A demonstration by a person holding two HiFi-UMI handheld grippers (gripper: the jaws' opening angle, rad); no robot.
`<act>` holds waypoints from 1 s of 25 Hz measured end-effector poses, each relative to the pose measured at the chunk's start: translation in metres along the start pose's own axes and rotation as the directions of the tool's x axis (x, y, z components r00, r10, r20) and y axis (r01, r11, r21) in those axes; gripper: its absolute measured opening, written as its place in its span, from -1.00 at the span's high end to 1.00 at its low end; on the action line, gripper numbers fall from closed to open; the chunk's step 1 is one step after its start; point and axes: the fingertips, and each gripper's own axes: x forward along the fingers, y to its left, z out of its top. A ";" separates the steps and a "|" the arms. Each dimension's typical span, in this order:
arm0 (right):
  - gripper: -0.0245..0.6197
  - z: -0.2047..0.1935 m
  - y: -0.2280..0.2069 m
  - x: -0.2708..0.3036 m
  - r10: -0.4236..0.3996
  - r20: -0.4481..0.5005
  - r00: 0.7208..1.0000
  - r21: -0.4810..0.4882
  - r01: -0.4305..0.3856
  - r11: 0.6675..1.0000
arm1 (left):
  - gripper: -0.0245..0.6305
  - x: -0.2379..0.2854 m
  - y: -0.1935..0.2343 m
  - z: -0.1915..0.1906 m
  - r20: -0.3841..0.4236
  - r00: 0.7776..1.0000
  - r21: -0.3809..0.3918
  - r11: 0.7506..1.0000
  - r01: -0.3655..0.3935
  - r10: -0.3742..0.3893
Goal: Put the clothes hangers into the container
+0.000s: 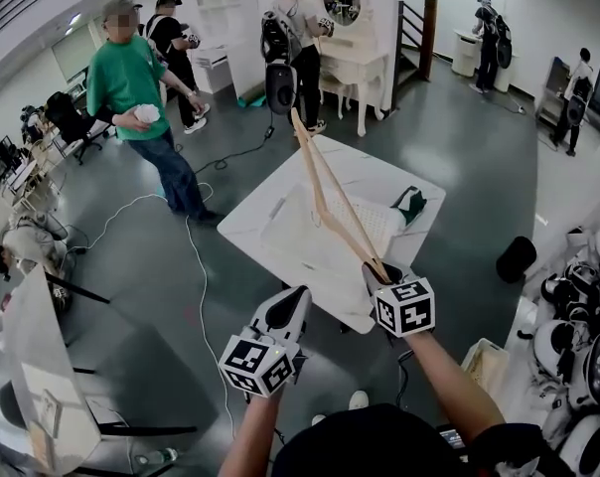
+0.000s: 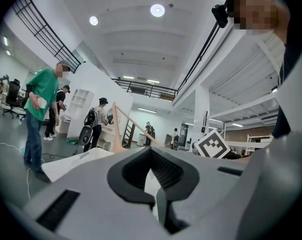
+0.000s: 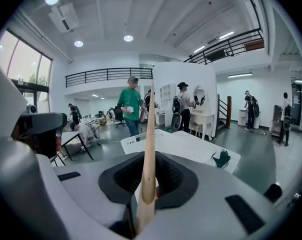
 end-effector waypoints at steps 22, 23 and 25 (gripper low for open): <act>0.73 -0.061 -0.024 0.048 -0.033 -0.254 0.967 -0.013 0.031 0.999 | 0.92 0.014 0.013 -0.003 -0.001 1.000 -0.013 1.000 -0.014 0.014; 0.73 -0.063 -0.024 0.049 -0.031 -0.264 0.964 -0.015 0.028 0.999 | 0.92 0.014 0.013 -0.003 -0.002 1.000 -0.014 1.000 -0.015 0.015; 0.73 -0.067 -0.024 0.051 -0.028 -0.281 0.959 -0.018 0.024 1.000 | 0.92 0.015 0.015 -0.005 -0.005 1.000 -0.017 1.000 -0.017 0.017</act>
